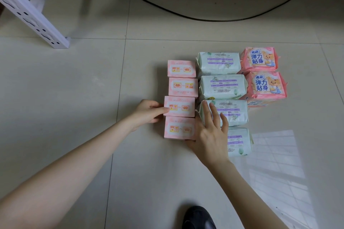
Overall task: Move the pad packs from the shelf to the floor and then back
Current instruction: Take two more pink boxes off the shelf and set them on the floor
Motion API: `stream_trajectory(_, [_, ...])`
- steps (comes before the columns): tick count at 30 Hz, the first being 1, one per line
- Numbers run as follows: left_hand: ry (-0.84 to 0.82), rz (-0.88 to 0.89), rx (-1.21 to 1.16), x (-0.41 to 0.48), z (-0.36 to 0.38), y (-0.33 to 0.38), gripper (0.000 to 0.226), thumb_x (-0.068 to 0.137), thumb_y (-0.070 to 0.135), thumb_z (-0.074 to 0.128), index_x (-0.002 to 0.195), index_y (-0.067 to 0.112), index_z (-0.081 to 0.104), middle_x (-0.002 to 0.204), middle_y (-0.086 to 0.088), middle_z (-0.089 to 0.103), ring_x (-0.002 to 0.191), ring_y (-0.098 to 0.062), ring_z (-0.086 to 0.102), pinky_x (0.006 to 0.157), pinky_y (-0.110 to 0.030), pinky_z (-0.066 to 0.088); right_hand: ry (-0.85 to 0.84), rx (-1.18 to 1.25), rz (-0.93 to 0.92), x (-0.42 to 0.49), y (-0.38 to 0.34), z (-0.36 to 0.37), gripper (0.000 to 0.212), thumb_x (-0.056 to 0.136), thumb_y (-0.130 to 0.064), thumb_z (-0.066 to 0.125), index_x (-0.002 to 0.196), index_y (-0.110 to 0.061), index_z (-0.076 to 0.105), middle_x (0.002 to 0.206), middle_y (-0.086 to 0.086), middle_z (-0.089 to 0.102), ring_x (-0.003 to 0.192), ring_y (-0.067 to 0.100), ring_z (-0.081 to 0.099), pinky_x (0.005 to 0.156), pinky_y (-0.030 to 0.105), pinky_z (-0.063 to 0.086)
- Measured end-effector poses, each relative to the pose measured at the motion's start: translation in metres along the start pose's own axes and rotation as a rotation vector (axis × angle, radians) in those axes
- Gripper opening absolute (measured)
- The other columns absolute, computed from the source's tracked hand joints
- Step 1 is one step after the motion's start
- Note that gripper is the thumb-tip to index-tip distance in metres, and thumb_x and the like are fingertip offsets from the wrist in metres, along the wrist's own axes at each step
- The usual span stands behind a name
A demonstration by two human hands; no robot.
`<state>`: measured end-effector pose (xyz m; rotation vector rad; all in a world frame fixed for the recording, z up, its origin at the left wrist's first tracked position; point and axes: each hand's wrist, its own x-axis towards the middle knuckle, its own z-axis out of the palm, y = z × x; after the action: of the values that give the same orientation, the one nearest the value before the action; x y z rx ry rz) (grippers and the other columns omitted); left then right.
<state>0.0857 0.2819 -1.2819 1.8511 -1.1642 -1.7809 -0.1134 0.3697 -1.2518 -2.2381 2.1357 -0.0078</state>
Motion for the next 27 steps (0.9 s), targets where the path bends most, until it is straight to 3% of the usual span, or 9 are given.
stream_trajectory(4, [0.011,0.004,-0.03,-0.003,0.0,-0.001,0.016,0.086,0.026,0.071,0.097,0.014,0.07,0.101,-0.005,0.072,0.099,-0.016,0.066,0.076,-0.022,0.056,-0.014,0.029,0.011,-0.002,0.0,-0.001,0.067,0.057,-0.039,0.086,0.114,-0.009,0.068,0.144,0.017,0.048,0.131,0.037,0.047,0.103,0.054,0.038])
stream_trajectory(7, [0.063,0.068,0.025,-0.01,-0.007,-0.002,0.023,0.089,0.031,0.069,0.106,0.015,0.069,0.107,-0.004,0.071,0.105,-0.017,0.065,0.087,-0.03,0.056,0.004,0.071,0.013,-0.006,-0.002,-0.006,0.059,0.06,-0.038,0.083,0.109,-0.008,0.068,0.142,0.017,0.051,0.129,0.037,0.049,0.102,0.054,0.038])
stream_trajectory(9, [0.112,0.134,0.165,-0.02,-0.014,-0.003,0.033,0.091,0.033,0.065,0.117,0.013,0.066,0.118,-0.002,0.068,0.111,-0.014,0.063,0.099,-0.033,0.049,0.008,0.092,0.009,-0.01,-0.002,-0.014,0.058,0.067,-0.04,0.078,0.113,-0.008,0.066,0.142,0.016,0.051,0.129,0.035,0.05,0.104,0.054,0.036])
stream_trajectory(13, [0.195,0.256,0.599,-0.053,-0.032,-0.005,0.047,0.095,0.037,0.057,0.135,0.013,0.053,0.138,-0.005,0.055,0.128,-0.022,0.051,0.106,-0.033,0.038,-0.075,0.089,-0.011,-0.018,-0.004,-0.041,0.065,0.082,-0.04,0.066,0.139,-0.012,0.049,0.149,0.011,0.044,0.137,0.029,0.042,0.109,0.054,0.03])
stream_trajectory(17, [0.225,0.323,0.907,-0.096,-0.044,0.002,0.056,0.096,0.039,0.053,0.145,0.014,0.041,0.152,-0.008,0.038,0.14,-0.029,0.034,0.113,-0.04,0.032,-0.236,0.049,-0.064,-0.023,-0.001,-0.074,0.071,0.094,-0.043,0.047,0.154,-0.018,0.018,0.161,0.006,0.018,0.148,0.024,0.016,0.117,0.051,0.01])
stream_trajectory(19, [0.234,0.342,1.05,-0.118,-0.047,0.012,0.058,0.096,0.04,0.052,0.146,0.013,0.039,0.156,-0.009,0.033,0.144,-0.03,0.028,0.116,-0.04,0.026,-0.299,0.042,-0.075,-0.025,0.0,-0.093,0.074,0.096,-0.045,0.042,0.155,-0.019,0.005,0.163,0.005,0.006,0.15,0.022,0.005,0.117,0.05,0.002])
stream_trajectory(27, [0.181,0.317,1.285,-0.222,-0.052,0.091,0.062,0.097,0.041,0.046,0.152,0.019,0.028,0.163,-0.004,0.015,0.15,-0.024,0.009,0.119,-0.047,0.006,-0.367,0.008,-0.096,-0.035,0.001,-0.213,0.077,0.098,-0.047,0.037,0.154,-0.015,-0.005,0.163,0.004,-0.002,0.15,0.021,-0.001,0.118,0.047,-0.005])
